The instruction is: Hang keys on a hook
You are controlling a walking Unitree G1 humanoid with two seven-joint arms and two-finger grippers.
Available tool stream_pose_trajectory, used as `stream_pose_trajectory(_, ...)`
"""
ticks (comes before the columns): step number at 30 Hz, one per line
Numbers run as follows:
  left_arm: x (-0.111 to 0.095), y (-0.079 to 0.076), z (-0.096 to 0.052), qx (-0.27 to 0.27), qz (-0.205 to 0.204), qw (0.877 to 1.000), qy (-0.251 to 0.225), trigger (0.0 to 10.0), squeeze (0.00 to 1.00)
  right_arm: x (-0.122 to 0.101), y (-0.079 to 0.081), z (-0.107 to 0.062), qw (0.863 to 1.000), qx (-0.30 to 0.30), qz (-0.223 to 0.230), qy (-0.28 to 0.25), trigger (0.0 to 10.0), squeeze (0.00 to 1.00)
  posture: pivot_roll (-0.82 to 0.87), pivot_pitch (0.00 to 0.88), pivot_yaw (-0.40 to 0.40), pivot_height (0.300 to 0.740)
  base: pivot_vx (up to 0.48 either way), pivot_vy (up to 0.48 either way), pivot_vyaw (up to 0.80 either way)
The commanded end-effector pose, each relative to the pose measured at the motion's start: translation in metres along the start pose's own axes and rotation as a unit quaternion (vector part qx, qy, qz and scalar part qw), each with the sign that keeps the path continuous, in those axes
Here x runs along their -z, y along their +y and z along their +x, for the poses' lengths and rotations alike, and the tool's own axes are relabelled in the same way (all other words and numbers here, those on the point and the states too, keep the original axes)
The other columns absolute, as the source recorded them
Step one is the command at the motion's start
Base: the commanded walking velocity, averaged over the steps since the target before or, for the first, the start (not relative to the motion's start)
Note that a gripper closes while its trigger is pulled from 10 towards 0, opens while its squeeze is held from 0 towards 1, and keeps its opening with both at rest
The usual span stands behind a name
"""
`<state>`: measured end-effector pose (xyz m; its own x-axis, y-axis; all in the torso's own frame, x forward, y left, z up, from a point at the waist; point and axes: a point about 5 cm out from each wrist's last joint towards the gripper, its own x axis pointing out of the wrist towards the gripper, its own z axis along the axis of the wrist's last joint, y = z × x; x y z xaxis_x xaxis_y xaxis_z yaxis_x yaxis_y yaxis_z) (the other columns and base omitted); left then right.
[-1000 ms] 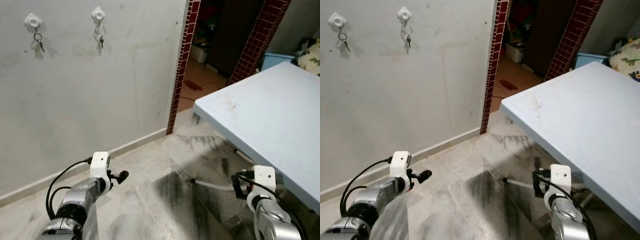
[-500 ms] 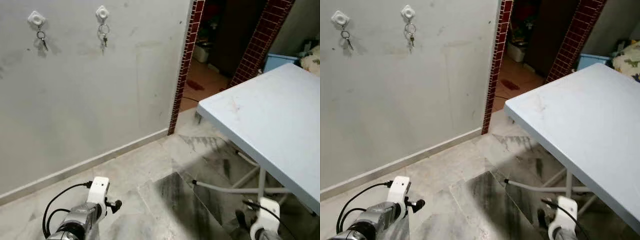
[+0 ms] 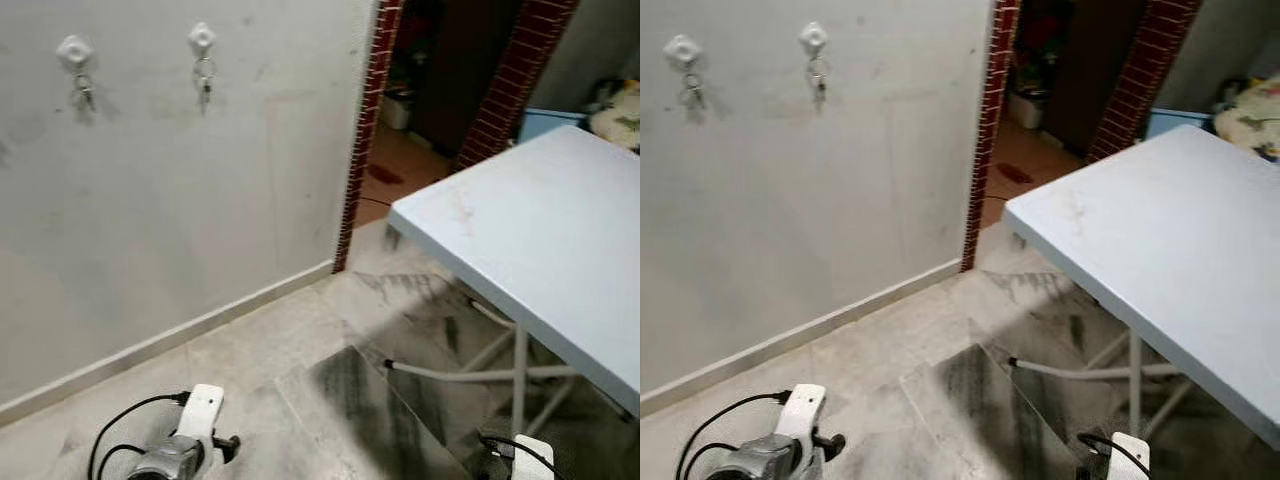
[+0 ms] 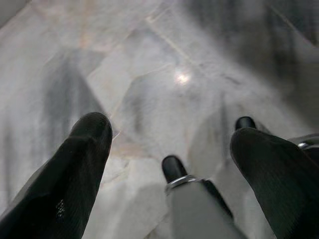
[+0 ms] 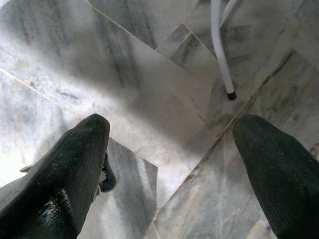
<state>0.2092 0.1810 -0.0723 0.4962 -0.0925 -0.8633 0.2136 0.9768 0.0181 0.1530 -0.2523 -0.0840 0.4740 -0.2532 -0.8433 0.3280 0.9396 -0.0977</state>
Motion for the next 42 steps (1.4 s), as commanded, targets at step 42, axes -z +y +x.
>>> stream_pose_trajectory(42, 0.008, -0.011, 0.002, -0.011, 0.026, 1.000, 0.005, 10.0, 0.00, 0.009, 0.030, 0.000, 0.999, -0.036, -0.020, 0.018, 10.0, 0.00, 0.03, 0.000, -0.033, 0.740, 0.000, 0.000, -0.78)
